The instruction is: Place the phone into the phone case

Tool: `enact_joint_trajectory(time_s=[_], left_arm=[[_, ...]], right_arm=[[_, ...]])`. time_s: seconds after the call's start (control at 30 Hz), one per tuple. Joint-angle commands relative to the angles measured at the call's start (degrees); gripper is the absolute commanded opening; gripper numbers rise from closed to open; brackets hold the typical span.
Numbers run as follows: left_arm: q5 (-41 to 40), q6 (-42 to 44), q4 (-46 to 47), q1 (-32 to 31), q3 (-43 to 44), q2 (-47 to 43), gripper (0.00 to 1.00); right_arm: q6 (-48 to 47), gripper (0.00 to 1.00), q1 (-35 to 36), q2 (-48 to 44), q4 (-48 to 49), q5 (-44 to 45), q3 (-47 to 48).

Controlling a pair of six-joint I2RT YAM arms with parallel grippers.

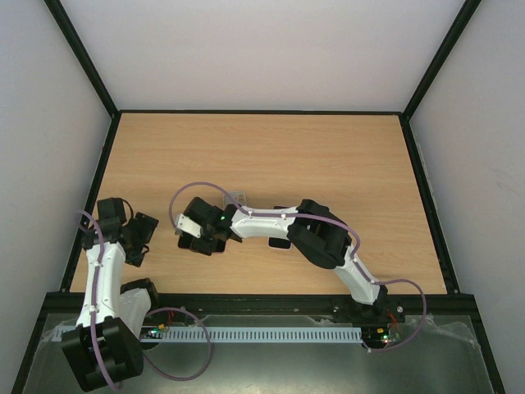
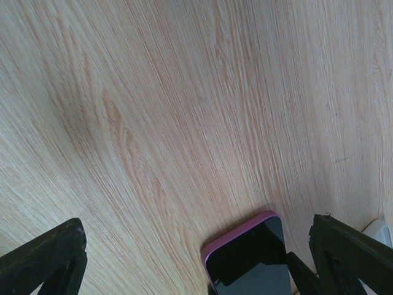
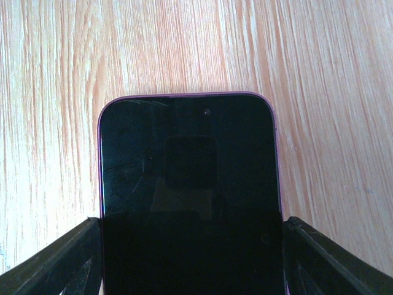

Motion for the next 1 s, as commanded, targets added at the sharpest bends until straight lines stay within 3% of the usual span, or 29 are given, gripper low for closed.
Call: enact_joint_trajectory(time_s=[0.0,0.43,0.63,0.97], left_arm=[[-0.1,0.3,-0.5,0.2,-0.2,-0.3,0.98],[0.5,0.4,0.1,0.2,-0.8,-0.4,0.98],[-0.3,0.4,0.4,0.2,-1.2,-0.1,0.98],[-1.5,-1.9,2.1,1.2,-0.7,4.4,0.99]], right_arm=[[4.8,0.66,0.2,-1.7,-5.9,0.0,-0.9],[23.6,0.63,-1.6,-11.5,3.7,3.3,-7.0],[13.6,0.87,-1.8,-8.6,-2.7,0.8,-5.1],[8.4,0.95,-0.7,-2.7,-10.6,4.4,2.9]])
